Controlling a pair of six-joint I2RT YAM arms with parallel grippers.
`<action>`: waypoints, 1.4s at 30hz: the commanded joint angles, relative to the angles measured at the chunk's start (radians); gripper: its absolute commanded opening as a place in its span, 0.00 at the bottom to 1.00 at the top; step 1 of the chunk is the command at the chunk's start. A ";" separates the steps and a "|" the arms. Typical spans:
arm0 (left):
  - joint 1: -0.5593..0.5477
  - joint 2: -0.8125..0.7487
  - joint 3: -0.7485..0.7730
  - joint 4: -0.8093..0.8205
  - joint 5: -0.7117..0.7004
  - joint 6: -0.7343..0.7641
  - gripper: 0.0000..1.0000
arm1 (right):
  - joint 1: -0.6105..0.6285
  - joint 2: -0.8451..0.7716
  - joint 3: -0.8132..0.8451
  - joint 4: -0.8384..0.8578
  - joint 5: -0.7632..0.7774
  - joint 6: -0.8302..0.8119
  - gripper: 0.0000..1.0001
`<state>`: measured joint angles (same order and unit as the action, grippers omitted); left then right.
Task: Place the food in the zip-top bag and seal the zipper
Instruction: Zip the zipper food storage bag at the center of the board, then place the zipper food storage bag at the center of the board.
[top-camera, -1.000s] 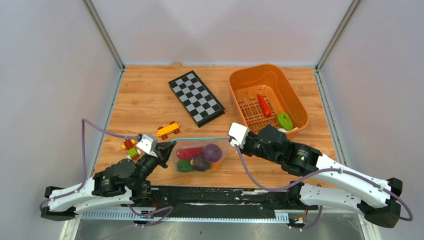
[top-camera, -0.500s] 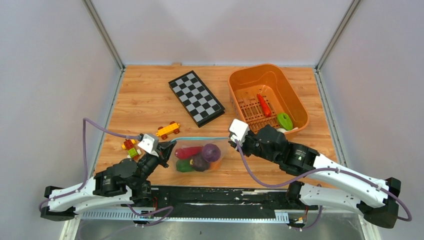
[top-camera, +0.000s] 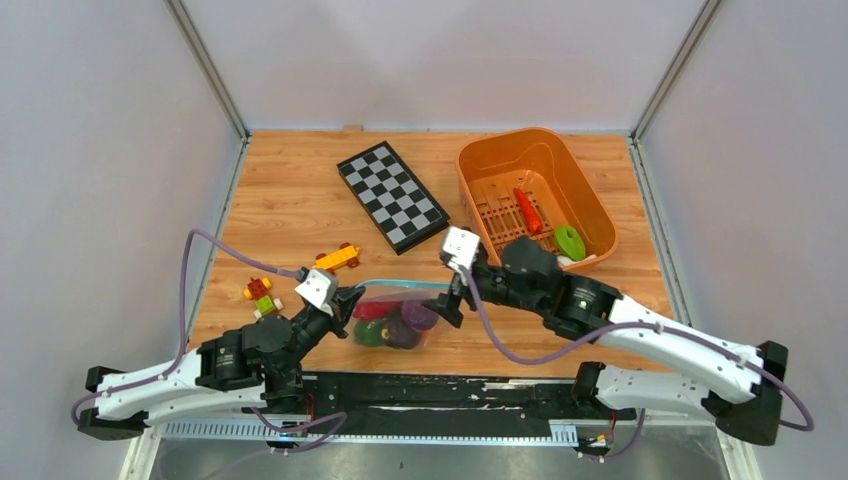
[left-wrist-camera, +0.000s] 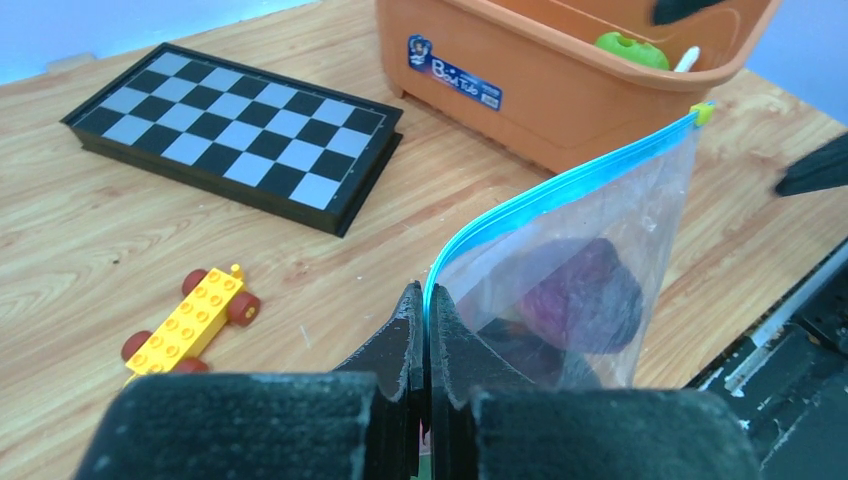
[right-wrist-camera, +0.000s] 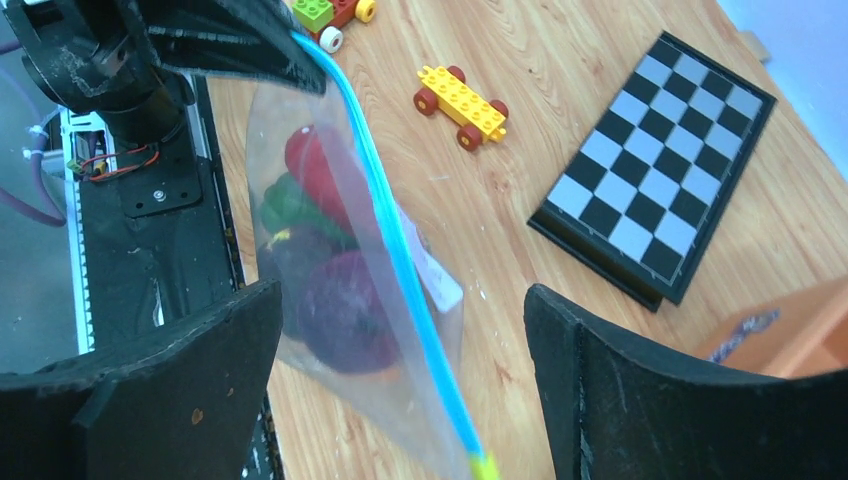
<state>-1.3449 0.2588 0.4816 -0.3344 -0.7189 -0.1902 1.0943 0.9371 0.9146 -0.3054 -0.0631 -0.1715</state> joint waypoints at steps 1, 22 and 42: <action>0.004 0.026 0.035 0.075 0.065 0.017 0.00 | -0.004 0.177 0.146 -0.036 -0.103 -0.127 0.89; 0.004 -0.027 0.029 0.044 0.046 0.026 0.00 | -0.004 0.331 0.166 0.002 -0.249 -0.213 0.17; 0.004 -0.113 0.042 -0.033 -0.120 -0.058 1.00 | -0.090 0.521 0.486 -0.017 0.151 -0.380 0.04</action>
<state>-1.3449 0.1688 0.4873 -0.3641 -0.7815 -0.2058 1.0435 1.4223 1.2793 -0.3561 -0.0048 -0.4553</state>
